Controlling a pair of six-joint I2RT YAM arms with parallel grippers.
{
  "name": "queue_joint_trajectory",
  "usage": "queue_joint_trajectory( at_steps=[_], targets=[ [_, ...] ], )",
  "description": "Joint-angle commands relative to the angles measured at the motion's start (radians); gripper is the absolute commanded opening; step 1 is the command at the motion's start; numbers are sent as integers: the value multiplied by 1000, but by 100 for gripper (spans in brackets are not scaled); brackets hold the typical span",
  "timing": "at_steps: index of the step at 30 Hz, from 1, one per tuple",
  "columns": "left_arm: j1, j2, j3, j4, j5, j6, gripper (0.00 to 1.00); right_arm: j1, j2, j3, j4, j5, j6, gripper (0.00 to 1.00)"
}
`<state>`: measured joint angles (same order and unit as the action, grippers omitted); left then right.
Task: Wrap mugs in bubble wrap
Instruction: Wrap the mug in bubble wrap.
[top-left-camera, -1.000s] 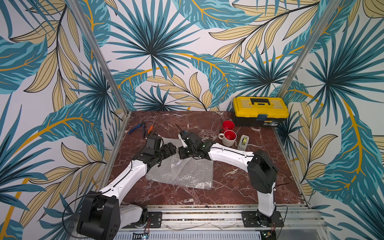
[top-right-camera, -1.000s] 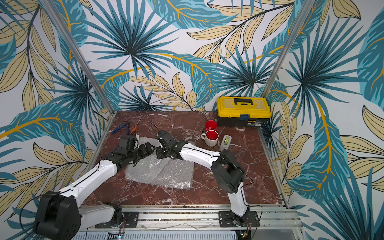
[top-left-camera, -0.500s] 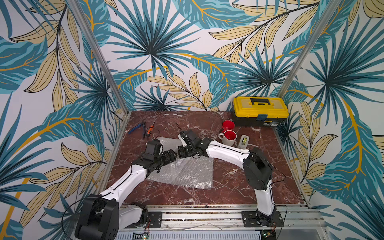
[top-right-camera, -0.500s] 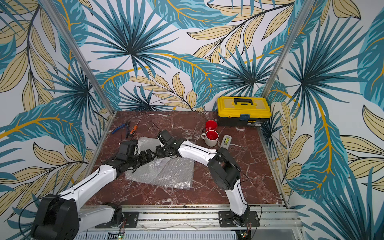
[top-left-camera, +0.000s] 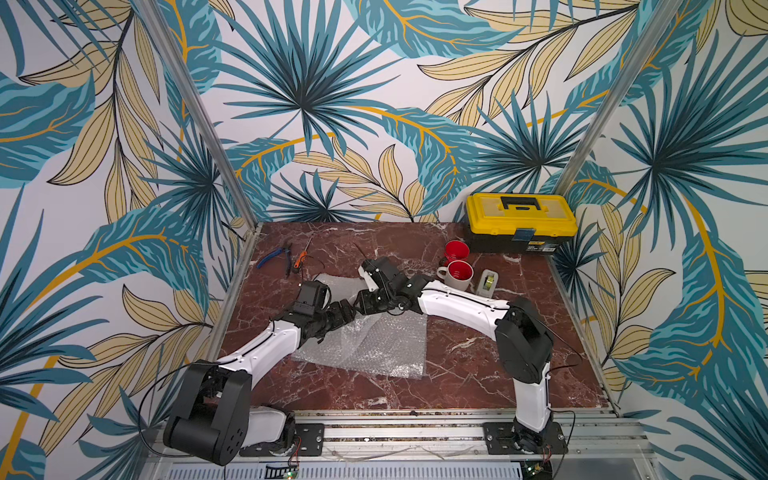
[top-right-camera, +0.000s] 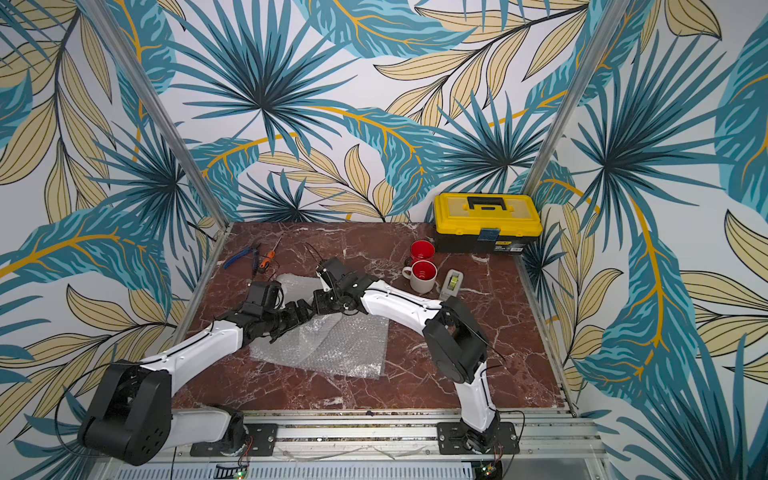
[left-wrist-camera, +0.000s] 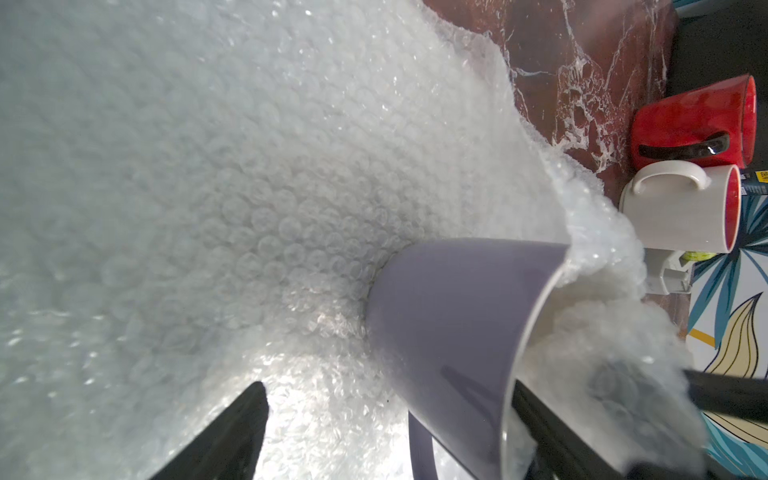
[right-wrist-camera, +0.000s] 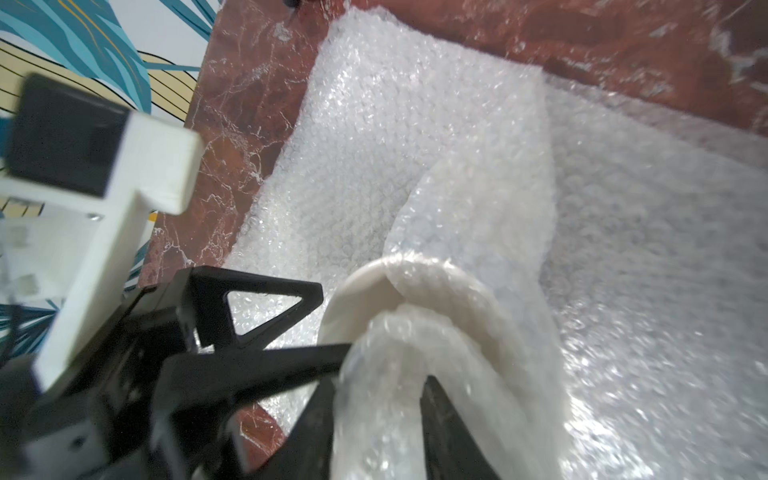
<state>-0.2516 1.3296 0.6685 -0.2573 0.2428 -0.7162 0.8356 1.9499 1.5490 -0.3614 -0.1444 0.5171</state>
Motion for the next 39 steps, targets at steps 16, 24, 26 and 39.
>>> queue_joint_trajectory(
  at_steps=[16,24,26,39],
  targets=[
    [4,14,31,-23,-32,-4,88,-10,28,59,-210,256,-93,64],
    [5,17,32,-23,-29,-4,89,-10,156,160,-320,240,-86,63],
    [4,15,32,-23,-31,-4,88,-8,178,164,-329,232,-85,63],
    [5,0,29,-30,-55,-14,86,-11,286,198,-393,219,-80,61]
  ],
)
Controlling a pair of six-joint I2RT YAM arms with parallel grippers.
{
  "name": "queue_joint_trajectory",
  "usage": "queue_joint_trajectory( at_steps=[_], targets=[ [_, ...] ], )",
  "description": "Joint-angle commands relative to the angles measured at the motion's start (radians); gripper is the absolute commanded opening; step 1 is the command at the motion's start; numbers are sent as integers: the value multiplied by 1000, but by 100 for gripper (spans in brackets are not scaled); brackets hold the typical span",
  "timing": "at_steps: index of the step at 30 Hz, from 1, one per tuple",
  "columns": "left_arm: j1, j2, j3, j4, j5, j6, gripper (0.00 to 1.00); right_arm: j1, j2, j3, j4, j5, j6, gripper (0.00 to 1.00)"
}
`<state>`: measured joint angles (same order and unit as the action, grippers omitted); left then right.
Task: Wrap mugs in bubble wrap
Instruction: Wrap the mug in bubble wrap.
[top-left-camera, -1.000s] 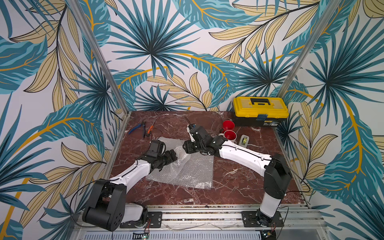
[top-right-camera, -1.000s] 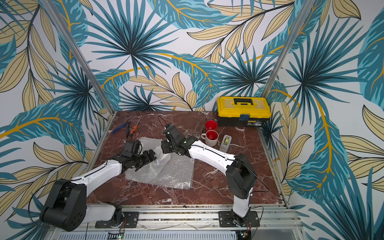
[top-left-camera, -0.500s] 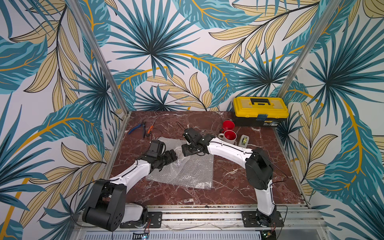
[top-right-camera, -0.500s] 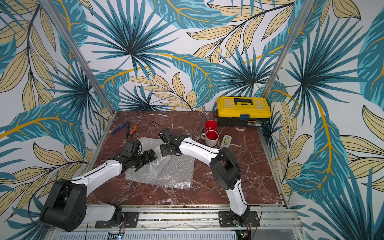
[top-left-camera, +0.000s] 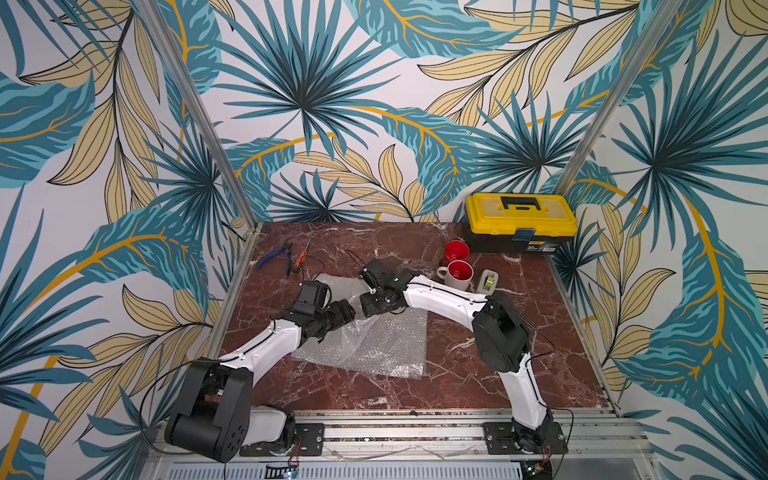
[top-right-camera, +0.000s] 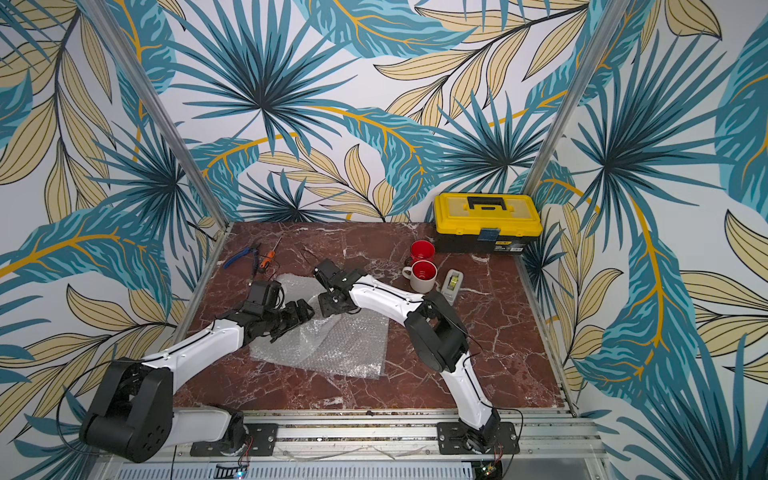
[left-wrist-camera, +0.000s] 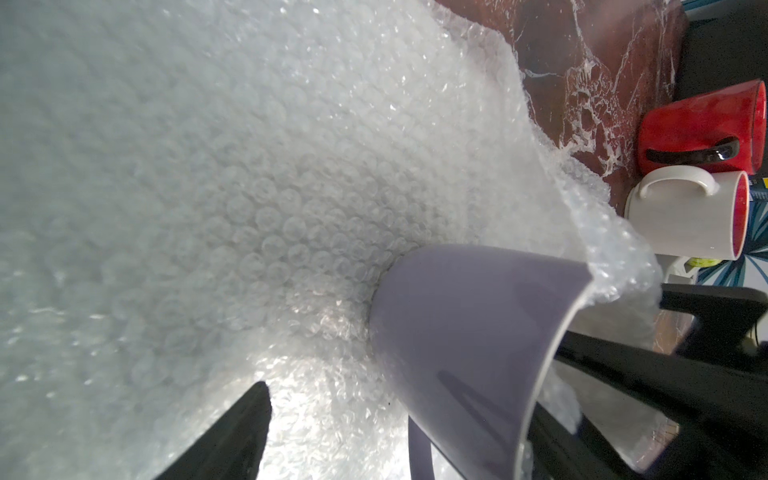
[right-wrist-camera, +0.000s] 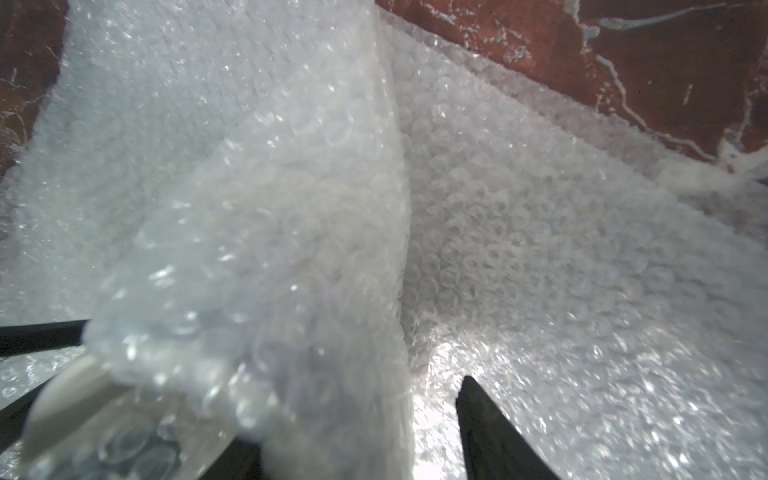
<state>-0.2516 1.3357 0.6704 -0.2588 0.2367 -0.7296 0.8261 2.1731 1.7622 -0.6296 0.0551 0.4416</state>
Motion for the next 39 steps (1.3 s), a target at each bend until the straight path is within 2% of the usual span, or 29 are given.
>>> queue_joint_trajectory(
  at_steps=[1,4,8,12,16,21,24,31,39],
  targets=[
    [5,-15,31,-43,-57,-3,87,0,69,-8,-131,20,-5,61],
    [5,-88,41,-134,-121,-13,90,-1,74,2,-135,19,-4,62],
    [5,-248,48,-347,-267,-51,89,0,68,12,-130,10,-6,61],
    [5,-367,18,-533,-410,-105,79,0,64,23,-133,7,-5,61],
    [15,-440,-8,-660,-488,-151,77,-1,61,28,-136,3,-2,61],
    [25,-437,-7,-680,-482,-160,87,-1,57,32,-134,-6,-3,61],
    [26,-398,0,-680,-484,-163,89,-1,56,34,-134,-11,-3,61],
    [40,-339,-27,-618,-449,-160,75,0,54,33,-130,-20,-3,61],
    [63,-305,-58,-557,-401,-155,75,-1,54,31,-130,-23,-4,61]
  ],
)
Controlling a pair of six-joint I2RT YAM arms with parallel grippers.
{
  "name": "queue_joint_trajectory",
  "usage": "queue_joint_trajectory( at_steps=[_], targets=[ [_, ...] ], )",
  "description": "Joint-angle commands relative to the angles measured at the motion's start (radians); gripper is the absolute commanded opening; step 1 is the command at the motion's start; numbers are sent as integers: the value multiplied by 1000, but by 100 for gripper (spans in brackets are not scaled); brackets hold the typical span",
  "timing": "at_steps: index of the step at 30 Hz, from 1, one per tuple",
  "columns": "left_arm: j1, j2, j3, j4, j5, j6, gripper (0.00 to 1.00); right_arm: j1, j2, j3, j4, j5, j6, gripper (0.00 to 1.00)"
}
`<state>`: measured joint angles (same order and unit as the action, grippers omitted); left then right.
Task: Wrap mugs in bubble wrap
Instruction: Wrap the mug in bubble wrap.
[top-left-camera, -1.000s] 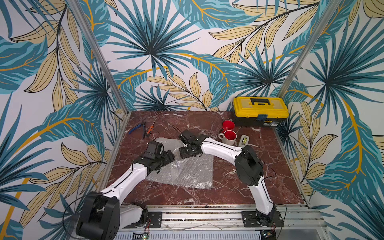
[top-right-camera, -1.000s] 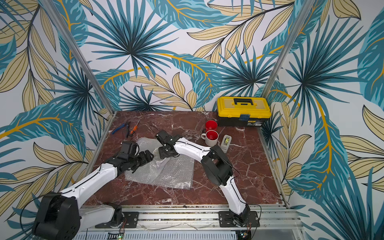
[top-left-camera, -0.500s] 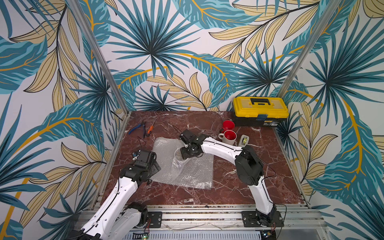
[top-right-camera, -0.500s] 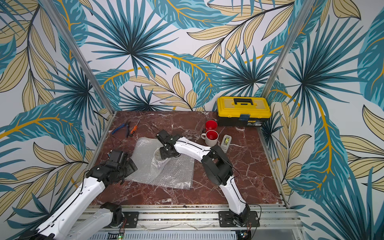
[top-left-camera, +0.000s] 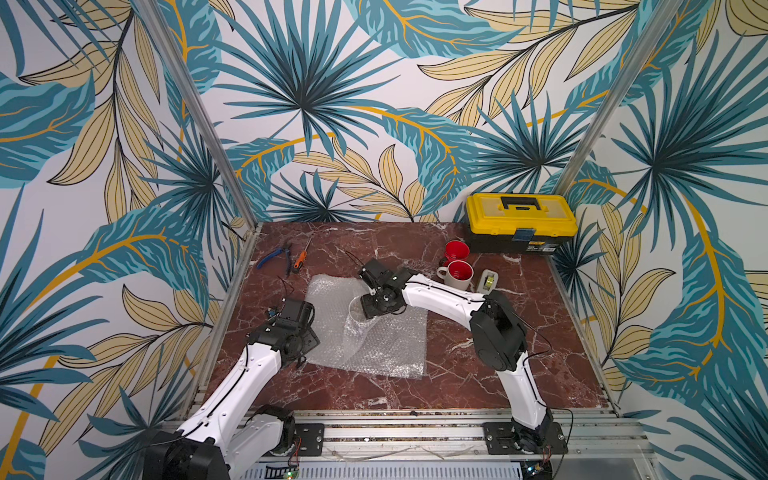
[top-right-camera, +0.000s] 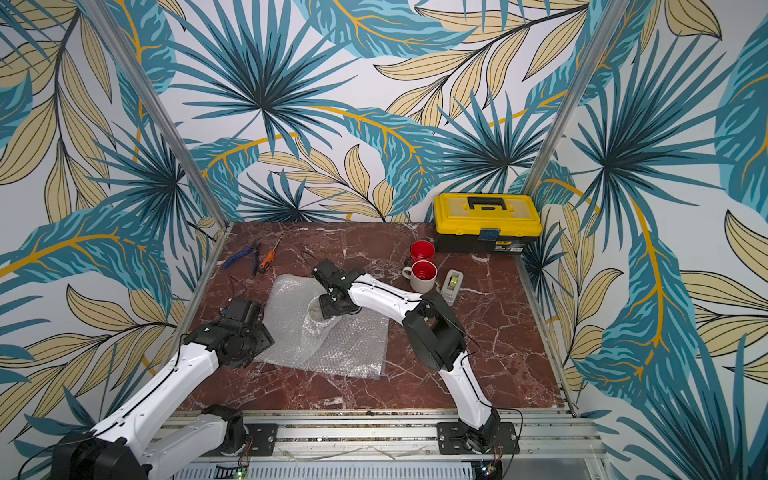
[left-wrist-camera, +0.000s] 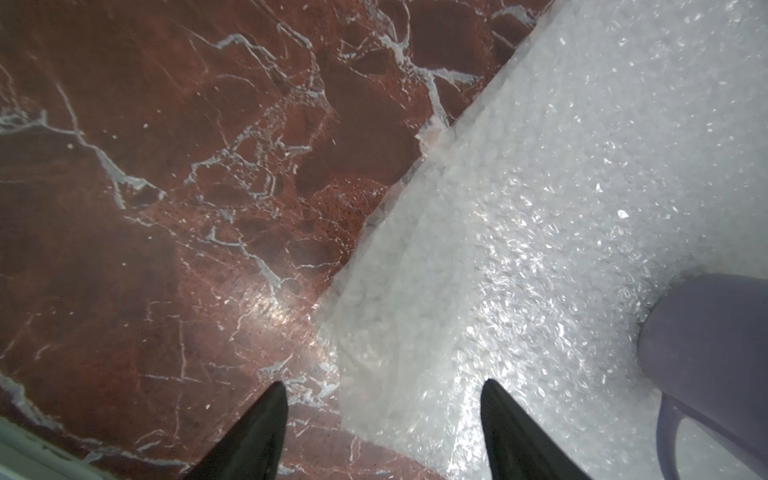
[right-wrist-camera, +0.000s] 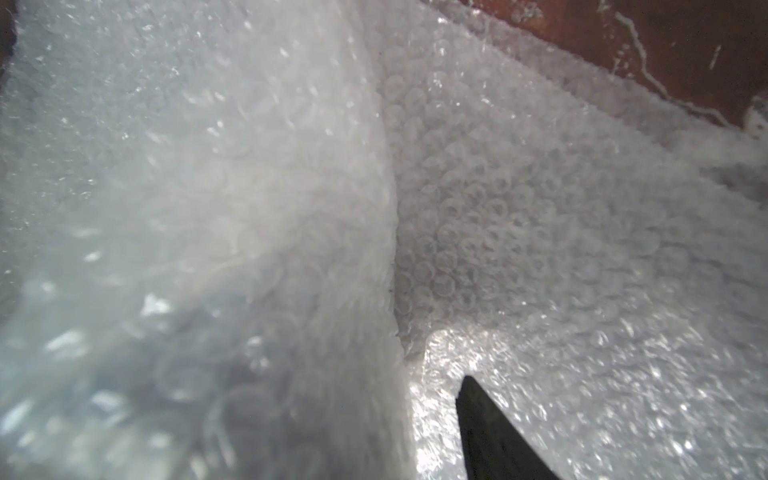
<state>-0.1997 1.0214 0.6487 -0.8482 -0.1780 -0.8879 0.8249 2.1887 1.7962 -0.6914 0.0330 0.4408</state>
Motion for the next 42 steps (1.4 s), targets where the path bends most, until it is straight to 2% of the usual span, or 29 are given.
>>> queue_joint_trajectory(
  at_steps=[1,9,27,29,31,33,42],
  targets=[
    [11,12,-41,40,19,3,74,0,39,-3,-69,-4,-4,61],
    [15,52,-49,69,57,7,71,1,39,-3,-68,-8,-2,61],
    [15,25,-24,68,77,23,10,2,37,-3,-60,-17,4,61],
    [14,13,-19,69,89,33,7,1,37,-3,-58,-18,4,61],
    [15,7,0,69,113,62,3,0,37,-3,-56,-22,7,61],
    [14,1,15,72,191,81,0,2,37,-4,-50,-26,9,61],
    [13,-81,60,174,479,129,0,-1,39,-9,-32,-44,28,61]
  ],
)
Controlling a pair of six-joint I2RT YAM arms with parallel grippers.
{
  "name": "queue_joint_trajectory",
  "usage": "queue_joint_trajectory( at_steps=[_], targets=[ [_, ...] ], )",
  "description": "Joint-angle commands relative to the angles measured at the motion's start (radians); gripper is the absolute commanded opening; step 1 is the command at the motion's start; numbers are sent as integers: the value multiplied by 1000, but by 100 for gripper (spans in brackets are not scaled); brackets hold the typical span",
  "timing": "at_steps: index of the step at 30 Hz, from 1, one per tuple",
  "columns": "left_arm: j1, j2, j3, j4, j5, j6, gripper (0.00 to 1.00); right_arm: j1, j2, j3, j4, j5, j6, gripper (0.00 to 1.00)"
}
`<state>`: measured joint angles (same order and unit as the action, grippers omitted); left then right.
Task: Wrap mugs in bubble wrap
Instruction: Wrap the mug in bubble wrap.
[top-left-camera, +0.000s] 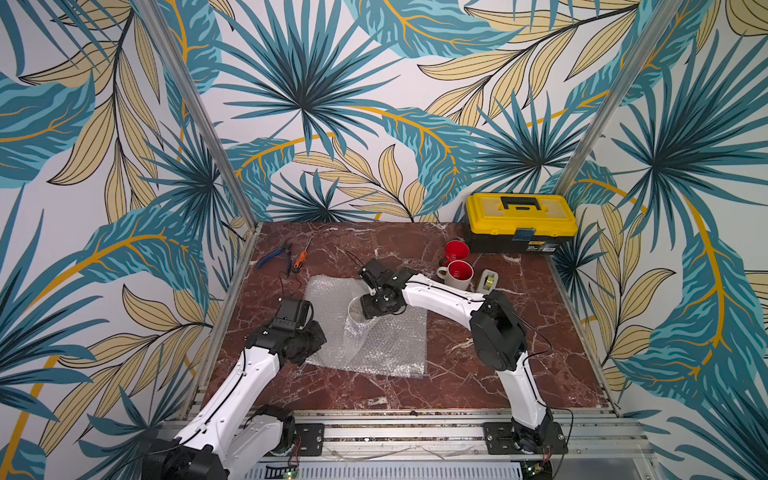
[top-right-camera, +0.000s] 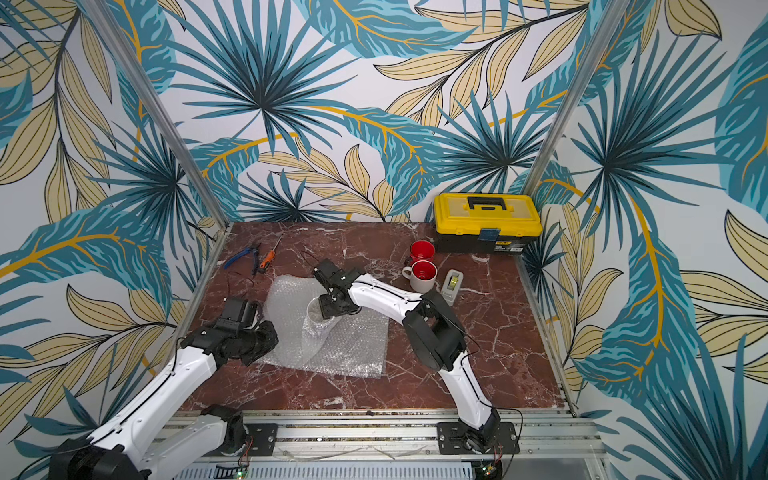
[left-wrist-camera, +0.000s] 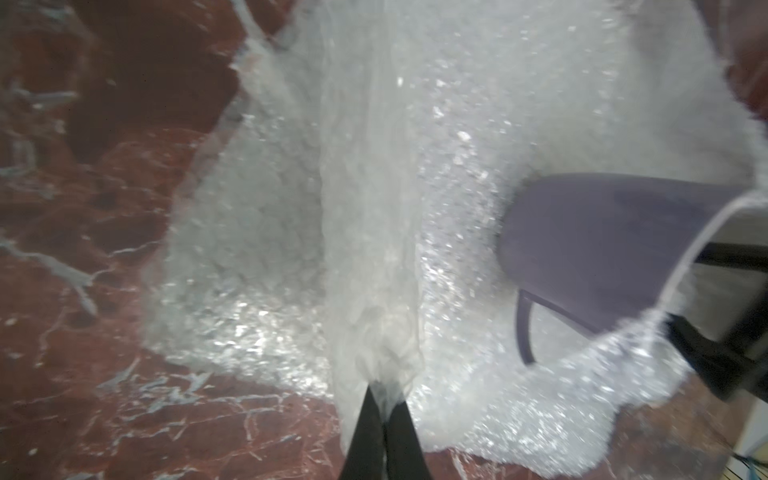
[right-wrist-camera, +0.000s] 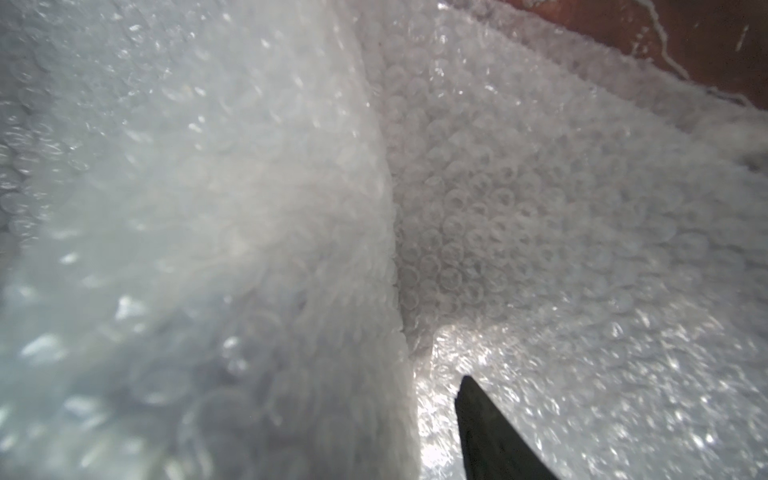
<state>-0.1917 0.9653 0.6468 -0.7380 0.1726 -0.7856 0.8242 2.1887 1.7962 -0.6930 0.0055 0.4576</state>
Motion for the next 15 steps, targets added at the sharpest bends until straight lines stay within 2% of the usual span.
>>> queue_joint_trajectory(
  at_steps=[1,6,15],
  targets=[
    [5,-27,71,72,148,20,0,1,39,-9,-29,-20,13,61],
    [-5,-22,98,163,243,-31,0,2,39,-11,-25,-23,16,61],
    [-59,73,177,320,283,-121,0,2,44,-14,-14,-47,24,61]
  ],
)
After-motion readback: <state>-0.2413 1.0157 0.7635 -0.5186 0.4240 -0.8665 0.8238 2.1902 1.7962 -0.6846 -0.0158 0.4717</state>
